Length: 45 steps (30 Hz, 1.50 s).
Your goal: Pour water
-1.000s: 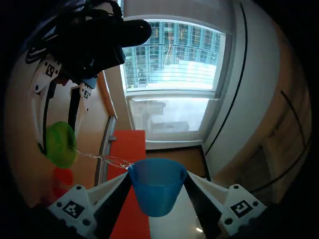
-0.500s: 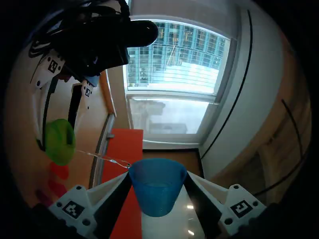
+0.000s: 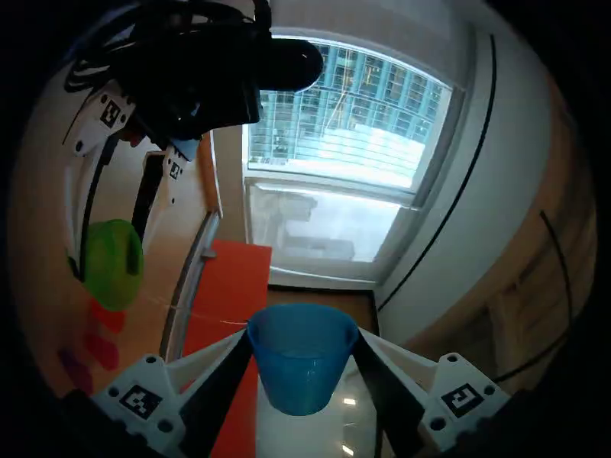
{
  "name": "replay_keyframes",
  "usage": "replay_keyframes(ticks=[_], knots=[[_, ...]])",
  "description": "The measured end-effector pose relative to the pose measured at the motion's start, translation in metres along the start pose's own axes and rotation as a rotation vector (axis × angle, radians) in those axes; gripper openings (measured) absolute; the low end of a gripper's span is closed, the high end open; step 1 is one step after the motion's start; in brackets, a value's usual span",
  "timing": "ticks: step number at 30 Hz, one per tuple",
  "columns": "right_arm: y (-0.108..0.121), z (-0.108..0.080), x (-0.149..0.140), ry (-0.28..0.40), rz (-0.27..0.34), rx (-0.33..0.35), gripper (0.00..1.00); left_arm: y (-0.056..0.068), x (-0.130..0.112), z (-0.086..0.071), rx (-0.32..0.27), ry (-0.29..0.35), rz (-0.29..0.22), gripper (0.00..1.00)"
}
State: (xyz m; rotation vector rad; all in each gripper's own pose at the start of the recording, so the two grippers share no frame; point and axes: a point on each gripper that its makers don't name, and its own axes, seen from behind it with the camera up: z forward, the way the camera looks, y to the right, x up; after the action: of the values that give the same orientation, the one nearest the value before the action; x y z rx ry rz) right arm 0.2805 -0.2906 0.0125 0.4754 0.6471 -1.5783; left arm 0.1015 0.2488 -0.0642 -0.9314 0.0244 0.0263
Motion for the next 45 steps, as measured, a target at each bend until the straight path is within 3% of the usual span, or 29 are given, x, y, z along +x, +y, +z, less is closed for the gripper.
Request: replay_keyframes(ticks=[9,15,24,45], knots=[[0.0,0.0,0.003,0.003,0.004,-0.001,0.91,-0.001,0.001,0.001,0.003,0.003,-0.002,0.87],[-0.001,-0.002,0.003,0.003,0.058,-0.004,0.91,-0.001,0.003,0.0,0.001,0.006,-0.002,0.87],[-0.009,-0.007,-0.005,-0.004,0.263,0.004,0.91,-0.001,0.007,-0.001,0.002,0.012,0.009,0.87],[-0.03,-0.018,-0.006,-0.03,0.864,0.033,0.91,-0.002,0.013,0.0,0.006,0.017,0.023,0.87]])
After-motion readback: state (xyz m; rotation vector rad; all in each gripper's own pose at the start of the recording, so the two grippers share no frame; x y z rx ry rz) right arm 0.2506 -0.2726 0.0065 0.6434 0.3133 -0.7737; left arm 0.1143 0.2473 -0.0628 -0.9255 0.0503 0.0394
